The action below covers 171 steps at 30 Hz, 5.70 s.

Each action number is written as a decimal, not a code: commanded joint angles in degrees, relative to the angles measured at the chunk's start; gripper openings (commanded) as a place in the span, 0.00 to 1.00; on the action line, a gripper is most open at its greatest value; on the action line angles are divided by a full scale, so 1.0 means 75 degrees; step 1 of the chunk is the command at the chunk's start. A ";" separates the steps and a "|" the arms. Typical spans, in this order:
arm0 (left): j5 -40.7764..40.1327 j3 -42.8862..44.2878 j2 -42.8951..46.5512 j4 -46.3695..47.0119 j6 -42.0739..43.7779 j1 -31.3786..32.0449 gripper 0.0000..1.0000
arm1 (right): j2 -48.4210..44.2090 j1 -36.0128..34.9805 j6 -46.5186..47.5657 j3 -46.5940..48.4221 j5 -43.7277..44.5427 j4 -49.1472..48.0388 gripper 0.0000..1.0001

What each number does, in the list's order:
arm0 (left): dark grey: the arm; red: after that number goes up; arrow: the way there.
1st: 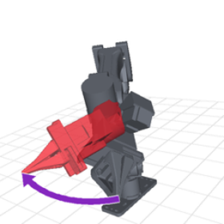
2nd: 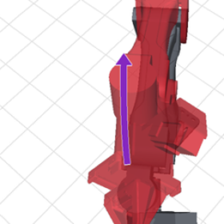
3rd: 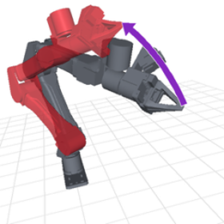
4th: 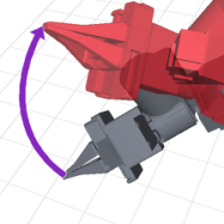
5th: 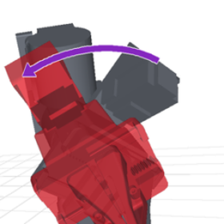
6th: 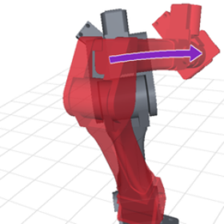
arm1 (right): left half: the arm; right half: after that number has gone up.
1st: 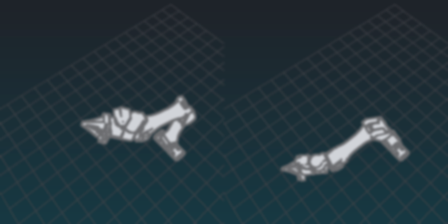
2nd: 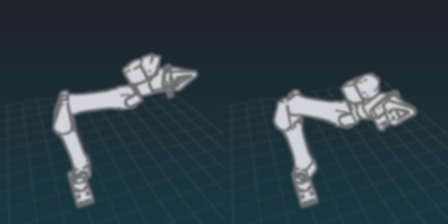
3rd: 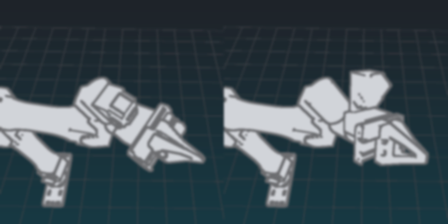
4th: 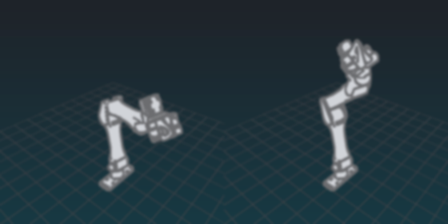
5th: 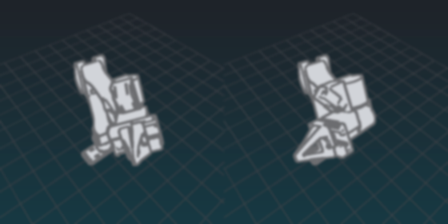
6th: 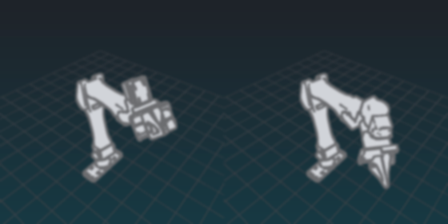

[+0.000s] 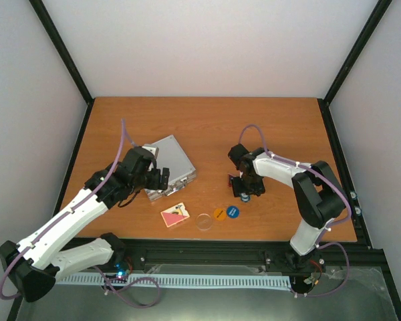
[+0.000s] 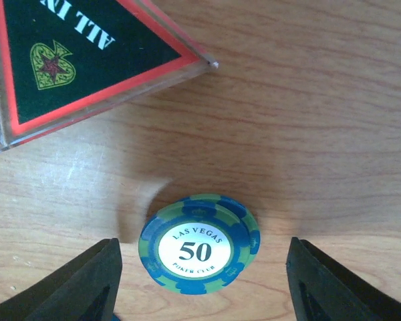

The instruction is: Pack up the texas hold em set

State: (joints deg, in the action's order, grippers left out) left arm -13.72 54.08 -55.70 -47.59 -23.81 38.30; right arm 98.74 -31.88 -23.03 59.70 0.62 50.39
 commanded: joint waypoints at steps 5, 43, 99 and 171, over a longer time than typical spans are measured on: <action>-0.0082 0.0140 0.0093 -0.0114 -0.0118 0.0002 1.00 | -0.0018 0.0062 0.0061 -0.0040 -0.0074 -0.0017 0.76; -0.0271 0.0116 0.0118 -0.0334 -0.0212 -0.0001 1.00 | -0.0001 0.0339 0.0143 -0.0696 -0.0213 -0.0495 0.60; -0.0261 -0.0028 0.0039 -0.0221 -0.0177 0.0002 1.00 | 0.0007 0.1190 0.0301 0.0083 0.0657 -0.0538 1.00; -0.0199 -0.0055 -0.0026 -0.0142 -0.0212 -0.0004 1.00 | -0.0744 0.0408 0.0187 -0.0456 -0.0214 -0.0290 1.00</action>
State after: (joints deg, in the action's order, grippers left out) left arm -15.16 52.95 -55.70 -49.39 -25.23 38.30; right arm 94.02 -27.49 -20.64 57.36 0.23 48.23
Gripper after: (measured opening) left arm 0.999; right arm 1.000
